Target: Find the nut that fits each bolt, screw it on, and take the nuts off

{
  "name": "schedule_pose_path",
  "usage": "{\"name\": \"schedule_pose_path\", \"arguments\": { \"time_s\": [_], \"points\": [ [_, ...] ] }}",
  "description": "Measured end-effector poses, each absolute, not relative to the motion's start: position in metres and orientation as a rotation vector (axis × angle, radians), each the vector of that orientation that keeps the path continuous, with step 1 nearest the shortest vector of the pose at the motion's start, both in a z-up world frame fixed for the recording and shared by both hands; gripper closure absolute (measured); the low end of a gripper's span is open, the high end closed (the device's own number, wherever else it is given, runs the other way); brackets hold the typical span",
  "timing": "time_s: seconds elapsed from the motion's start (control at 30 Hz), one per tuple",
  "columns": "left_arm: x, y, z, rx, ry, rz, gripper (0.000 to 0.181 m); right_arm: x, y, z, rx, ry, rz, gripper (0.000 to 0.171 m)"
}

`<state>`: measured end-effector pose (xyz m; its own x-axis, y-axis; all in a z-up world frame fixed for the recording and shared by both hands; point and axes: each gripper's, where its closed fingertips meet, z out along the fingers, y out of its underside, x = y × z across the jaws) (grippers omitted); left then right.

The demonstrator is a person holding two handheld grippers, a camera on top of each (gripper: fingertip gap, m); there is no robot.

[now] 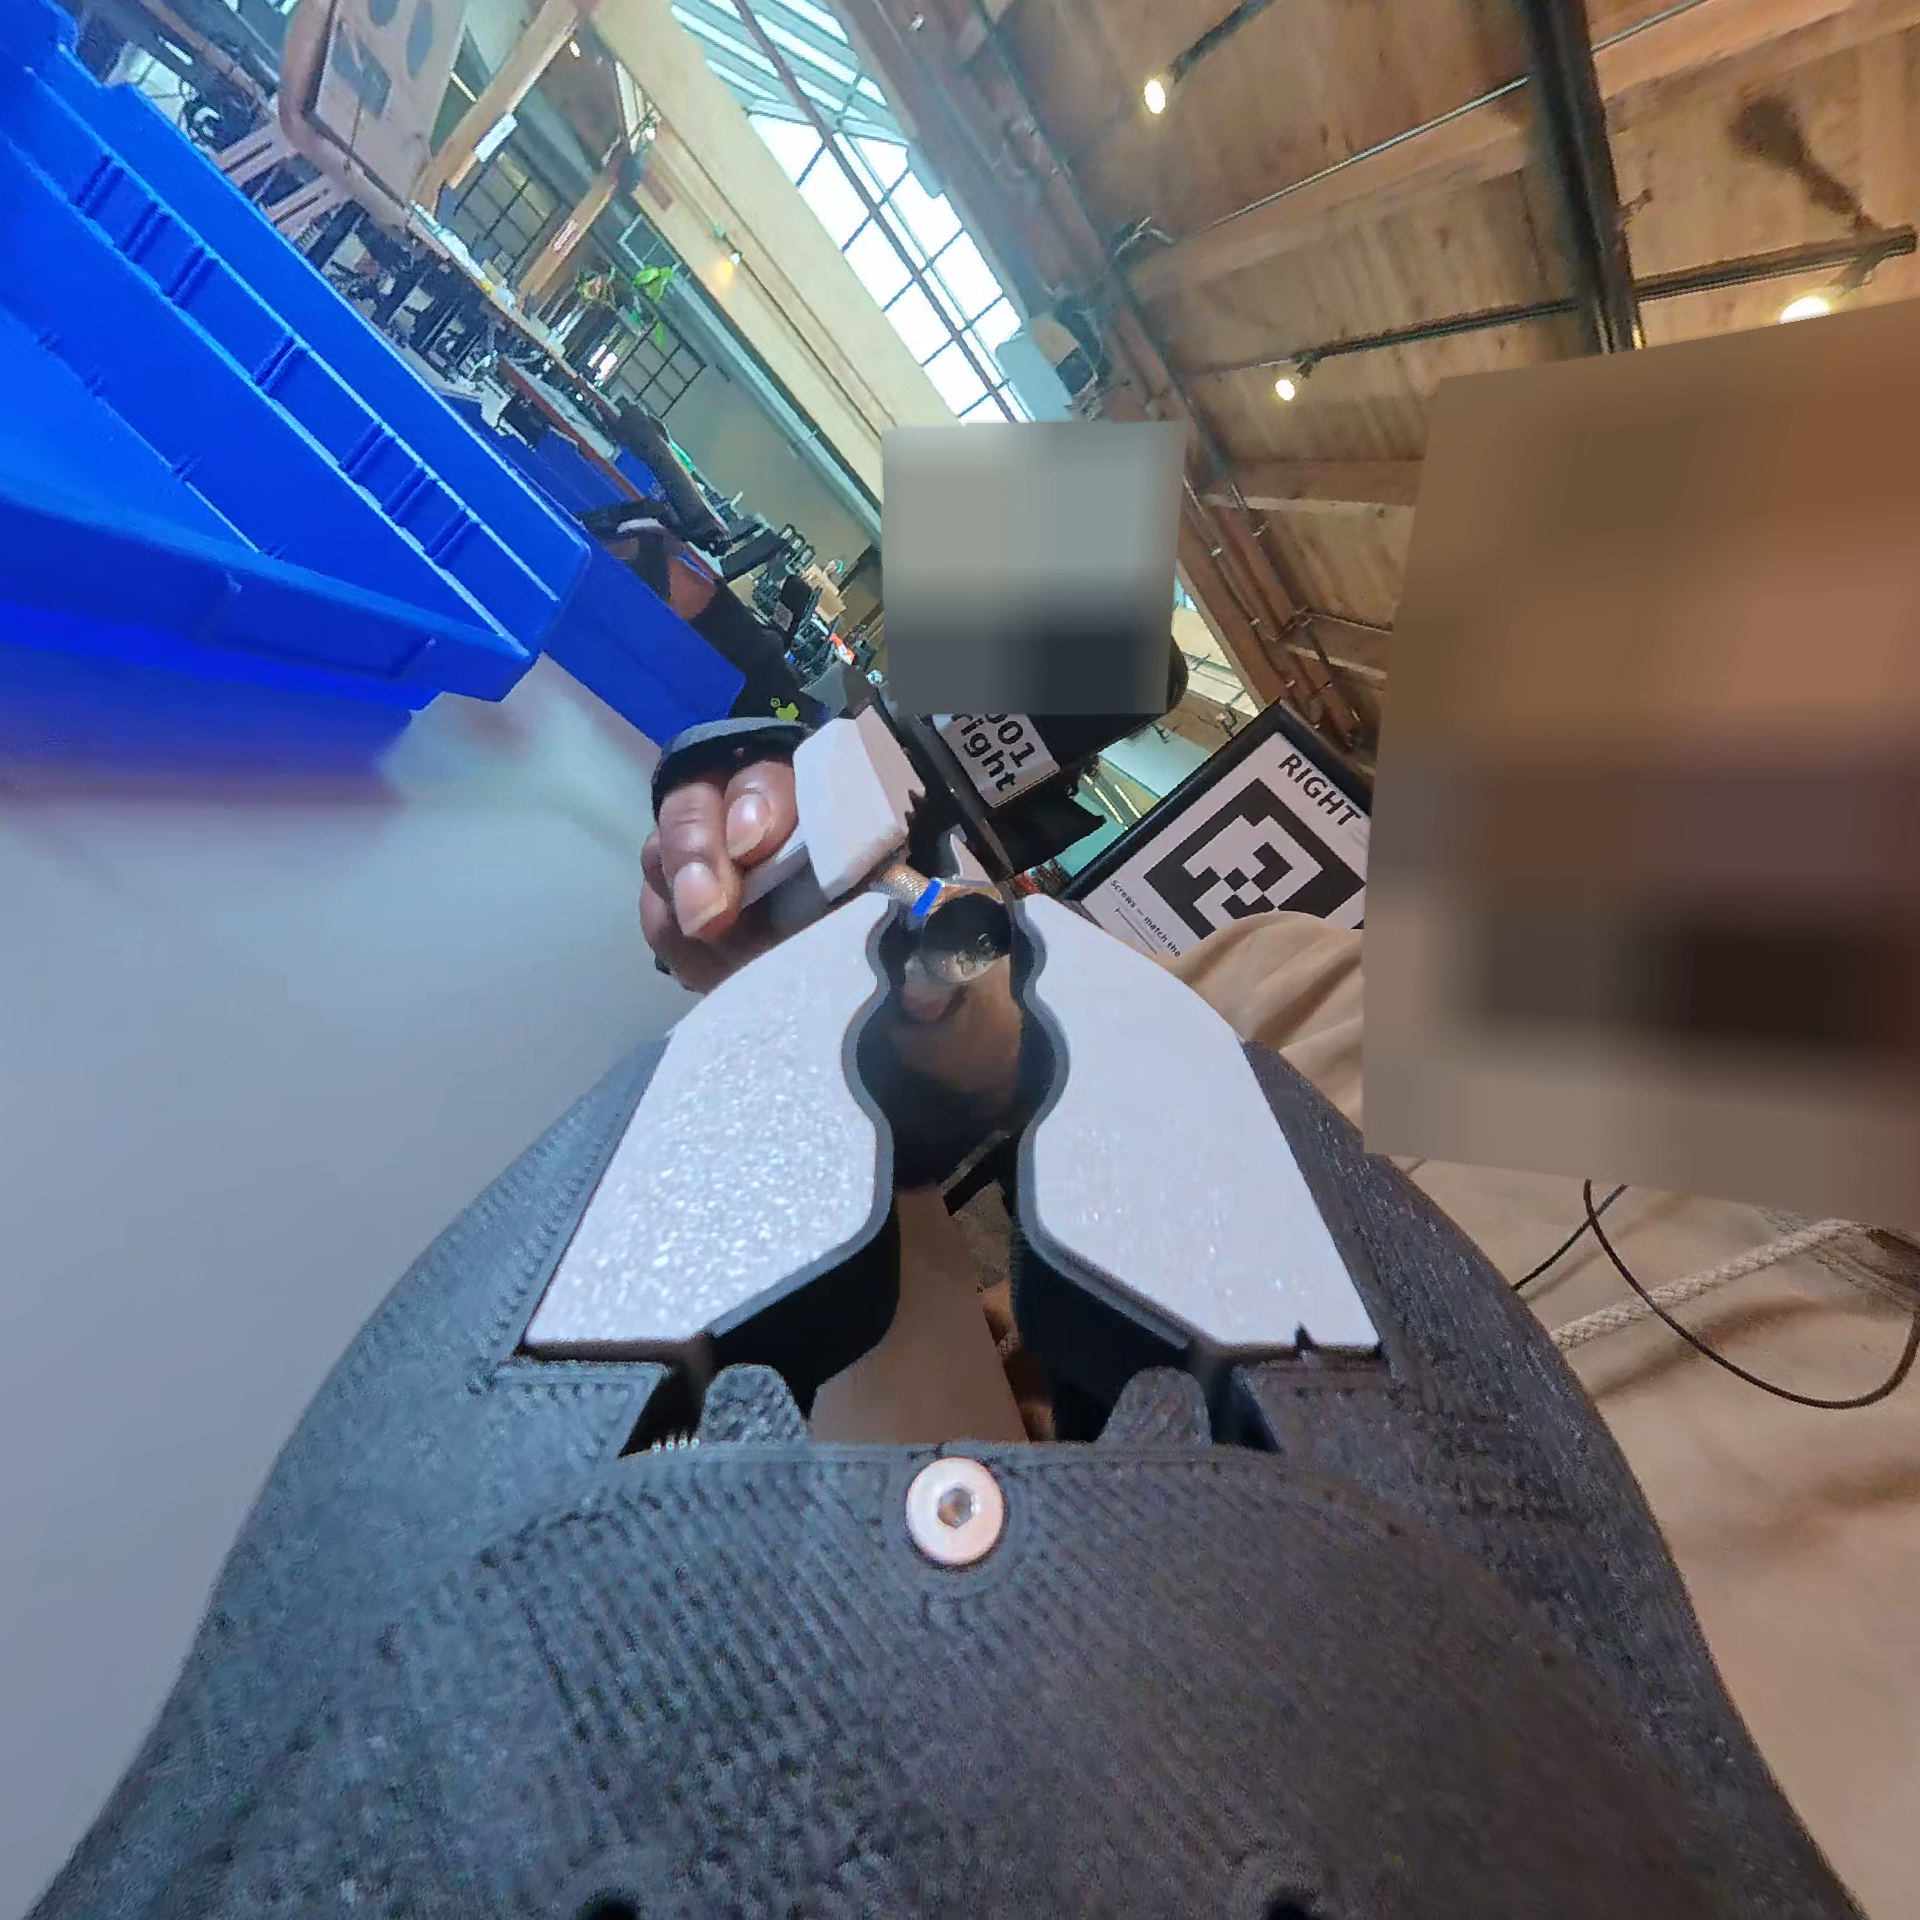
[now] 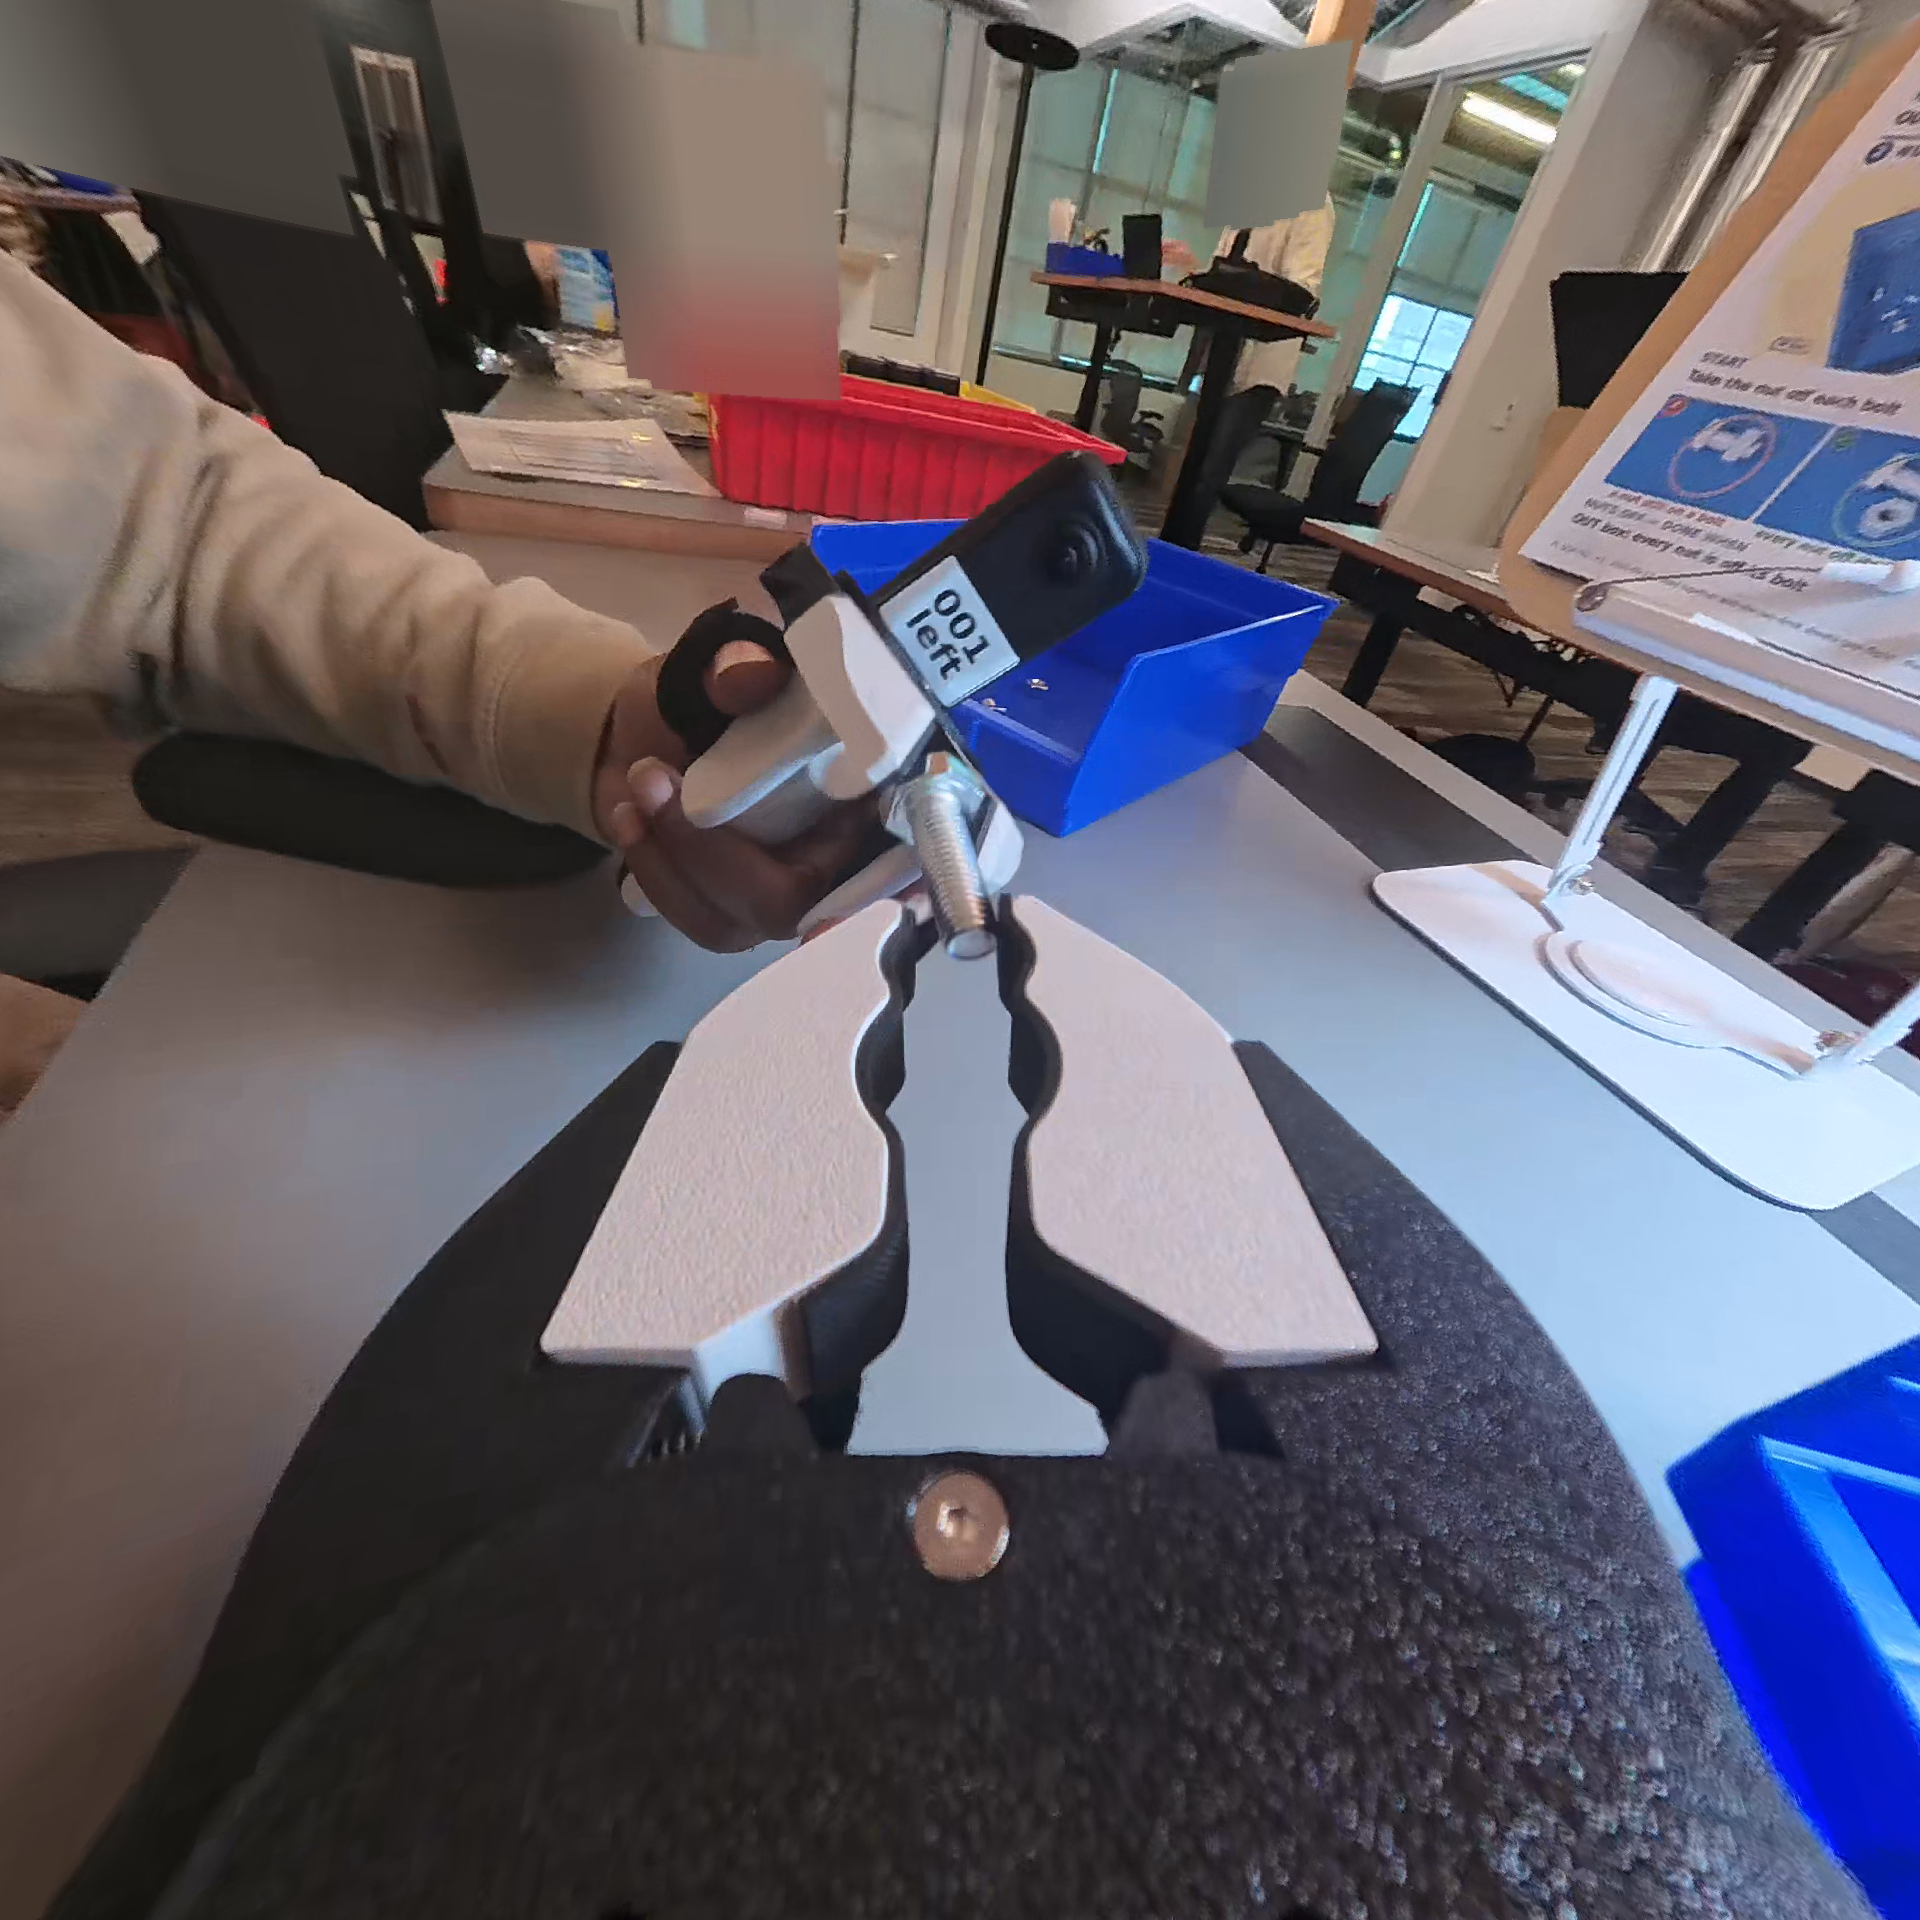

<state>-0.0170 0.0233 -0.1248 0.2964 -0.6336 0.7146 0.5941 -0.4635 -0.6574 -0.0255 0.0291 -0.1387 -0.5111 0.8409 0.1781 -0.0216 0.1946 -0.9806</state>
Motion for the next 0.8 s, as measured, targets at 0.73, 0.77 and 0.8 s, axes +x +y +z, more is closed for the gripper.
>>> {"name": "schedule_pose_path", "arguments": {
  "time_s": [0.73,0.77,0.8],
  "points": [
    [0.004,0.012,-0.123,-1.464,0.141,-1.525,0.162,-0.002,0.019,-0.116,-0.786,-1.720,1.860,0.166],
    [0.008,0.011,-0.125,-1.483,0.160,-1.523,0.163,0.000,0.019,-0.115,-0.786,-1.719,1.889,0.170],
    [0.011,0.012,-0.130,-1.521,0.172,-1.505,0.162,0.002,0.017,-0.112,-0.771,-1.710,1.939,0.171]
  ]
}}
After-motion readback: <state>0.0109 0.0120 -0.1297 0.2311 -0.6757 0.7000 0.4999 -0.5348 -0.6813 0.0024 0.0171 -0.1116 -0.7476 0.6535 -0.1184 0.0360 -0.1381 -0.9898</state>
